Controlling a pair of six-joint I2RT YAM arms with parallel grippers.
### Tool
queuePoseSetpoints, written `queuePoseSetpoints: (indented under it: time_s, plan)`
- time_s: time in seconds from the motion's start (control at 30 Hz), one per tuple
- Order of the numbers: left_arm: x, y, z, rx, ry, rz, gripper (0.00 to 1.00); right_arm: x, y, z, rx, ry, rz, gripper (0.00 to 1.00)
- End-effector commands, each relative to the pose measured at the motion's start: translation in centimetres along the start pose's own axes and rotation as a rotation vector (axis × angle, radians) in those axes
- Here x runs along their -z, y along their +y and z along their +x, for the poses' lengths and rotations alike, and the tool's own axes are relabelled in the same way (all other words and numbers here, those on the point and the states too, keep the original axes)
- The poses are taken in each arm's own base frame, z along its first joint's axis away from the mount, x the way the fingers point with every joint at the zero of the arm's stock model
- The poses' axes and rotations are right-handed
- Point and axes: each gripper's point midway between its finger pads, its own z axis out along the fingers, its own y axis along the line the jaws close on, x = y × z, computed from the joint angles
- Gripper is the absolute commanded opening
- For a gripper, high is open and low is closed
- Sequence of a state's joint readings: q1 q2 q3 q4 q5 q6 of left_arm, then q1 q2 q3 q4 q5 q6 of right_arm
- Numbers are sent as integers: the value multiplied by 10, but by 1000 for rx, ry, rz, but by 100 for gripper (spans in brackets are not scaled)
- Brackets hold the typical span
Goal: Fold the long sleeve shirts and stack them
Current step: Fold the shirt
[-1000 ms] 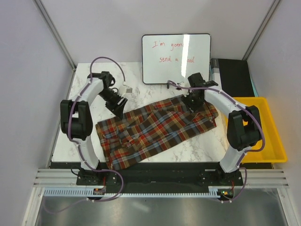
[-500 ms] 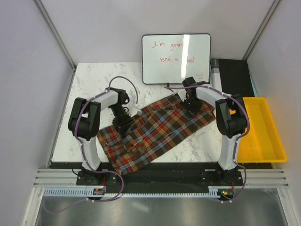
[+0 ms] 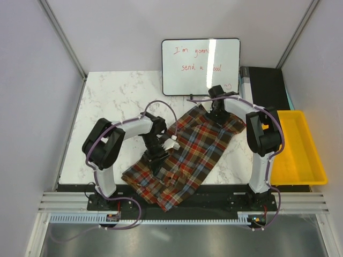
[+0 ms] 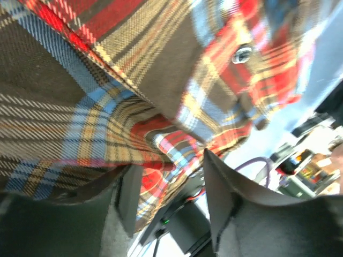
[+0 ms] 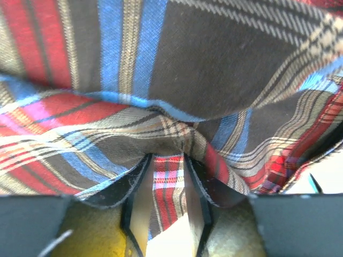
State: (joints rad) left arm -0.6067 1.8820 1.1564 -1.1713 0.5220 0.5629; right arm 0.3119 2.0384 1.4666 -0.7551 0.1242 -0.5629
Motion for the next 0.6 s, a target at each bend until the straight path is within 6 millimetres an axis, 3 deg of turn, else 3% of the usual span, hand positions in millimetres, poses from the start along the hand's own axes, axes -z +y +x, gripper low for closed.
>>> queuePoseSetpoints:
  time_s: [0.0, 0.07, 0.13, 0.2, 0.23, 0.3, 0.33, 0.4, 0.43, 0.5, 0.53, 0.57]
  plan:
    - [37, -32, -27, -22, -200, 97, 59, 29, 4, -13, -21, -175, -68, 39]
    - [73, -37, -35, -76, -342, 121, 66, 64, 3, -10, -33, -254, -82, 47]
    - [103, -36, -24, -141, -430, 127, 70, 101, 15, -15, 17, -368, -130, 52]
    - [124, -30, -20, -273, -495, 91, 72, 127, 39, -22, 68, -483, -235, 55]
    - [133, -22, -10, -278, -519, 72, 75, 143, 52, -19, 115, -535, -253, 63]
    - [140, -7, 1, -396, -523, -22, 77, 157, 81, -22, 193, -599, -317, 65]
    - [145, -2, 11, -419, -541, -39, 80, 163, 108, -20, 273, -625, -354, 67]
    - [150, 2, 19, -625, -604, -108, 82, 170, 137, -25, 347, -677, -381, 70]
    - [153, 10, 25, -655, -635, -148, 84, 171, 175, -20, 436, -687, -430, 71]
    - [140, 14, 36, -812, -601, -188, 84, 174, 210, -23, 527, -729, -449, 71]
    - [127, 18, 42, -842, -590, -188, 84, 173, 247, -17, 629, -743, -470, 72]
    - [121, 22, 45, -950, -558, -220, 84, 170, 264, -13, 683, -745, -466, 72]
